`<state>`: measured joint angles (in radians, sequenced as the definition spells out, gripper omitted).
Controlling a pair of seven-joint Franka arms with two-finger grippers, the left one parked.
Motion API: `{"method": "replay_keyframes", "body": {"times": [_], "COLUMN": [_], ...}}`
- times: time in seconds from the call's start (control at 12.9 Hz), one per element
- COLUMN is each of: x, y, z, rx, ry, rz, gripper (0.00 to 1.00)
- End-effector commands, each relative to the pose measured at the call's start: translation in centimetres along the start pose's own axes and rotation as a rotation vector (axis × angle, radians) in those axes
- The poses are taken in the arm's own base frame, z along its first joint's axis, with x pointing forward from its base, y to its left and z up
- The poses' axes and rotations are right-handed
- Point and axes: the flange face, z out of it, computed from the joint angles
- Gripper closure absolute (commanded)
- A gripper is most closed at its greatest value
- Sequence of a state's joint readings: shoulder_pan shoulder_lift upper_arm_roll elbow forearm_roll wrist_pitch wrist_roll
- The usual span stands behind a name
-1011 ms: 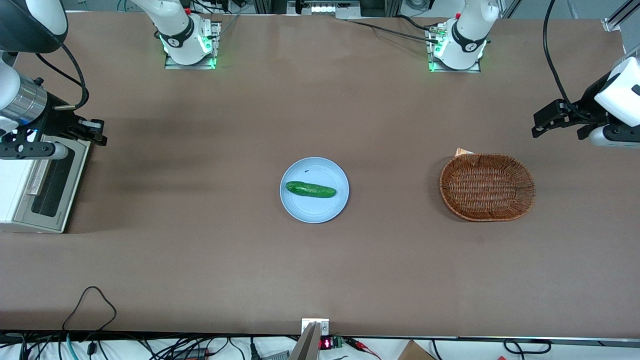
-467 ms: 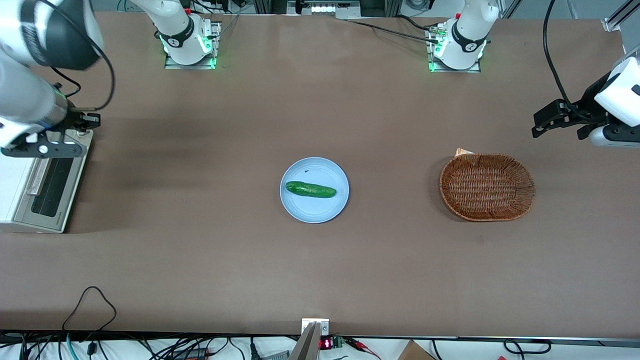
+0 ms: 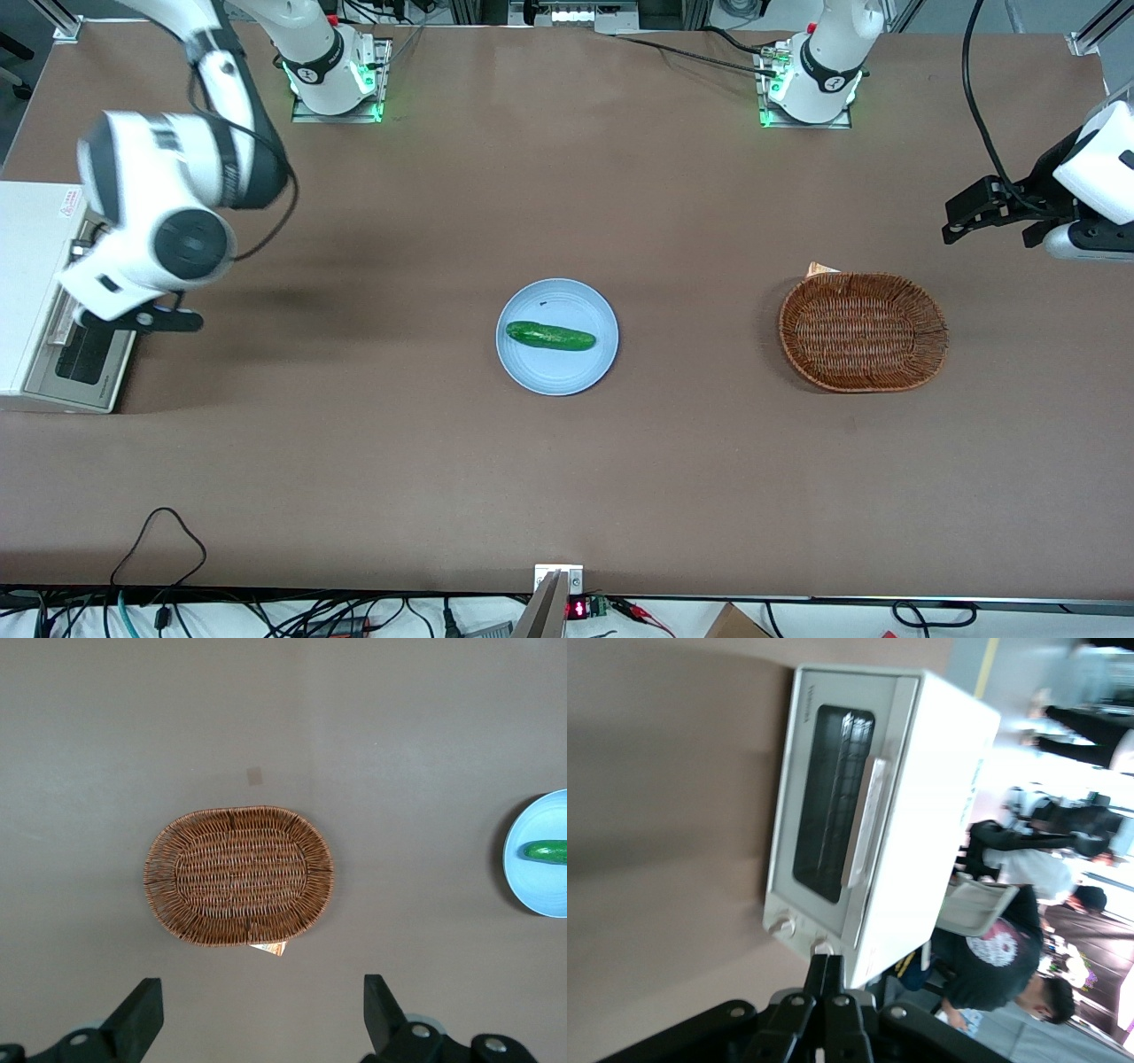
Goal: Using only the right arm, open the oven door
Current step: 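Move the right gripper over to the toaster oven door handle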
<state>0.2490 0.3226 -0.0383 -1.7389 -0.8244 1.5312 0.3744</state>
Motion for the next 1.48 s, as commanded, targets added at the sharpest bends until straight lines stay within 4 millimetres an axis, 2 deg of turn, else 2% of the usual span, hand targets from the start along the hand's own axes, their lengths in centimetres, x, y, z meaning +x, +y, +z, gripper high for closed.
{"method": "replay_keyframes", "body": {"times": [0.0,0.23,0.54,0.7,0.86,1.01,1.4], "x": [0.9,1.8,2.4,2.8,3.0,3.1,3.2], "y": [-2.0,-1.5,0.6,0.5,-0.4,-0.5,-0.6], "z": [2.4,6.5,12.1,14.1,14.9,16.8,17.7], "rx": [-0.088,-0.131,-0.133,-0.133,-0.149,-0.166,-0.185], "ry": [0.053,0.114,0.126,0.133,0.132,0.114,0.111], "rz": [0.057,0.09,0.089,0.107,0.133,0.145,0.156], "gripper": [0.98,0.98,1.0,1.0,1.0,1.0,1.0]}}
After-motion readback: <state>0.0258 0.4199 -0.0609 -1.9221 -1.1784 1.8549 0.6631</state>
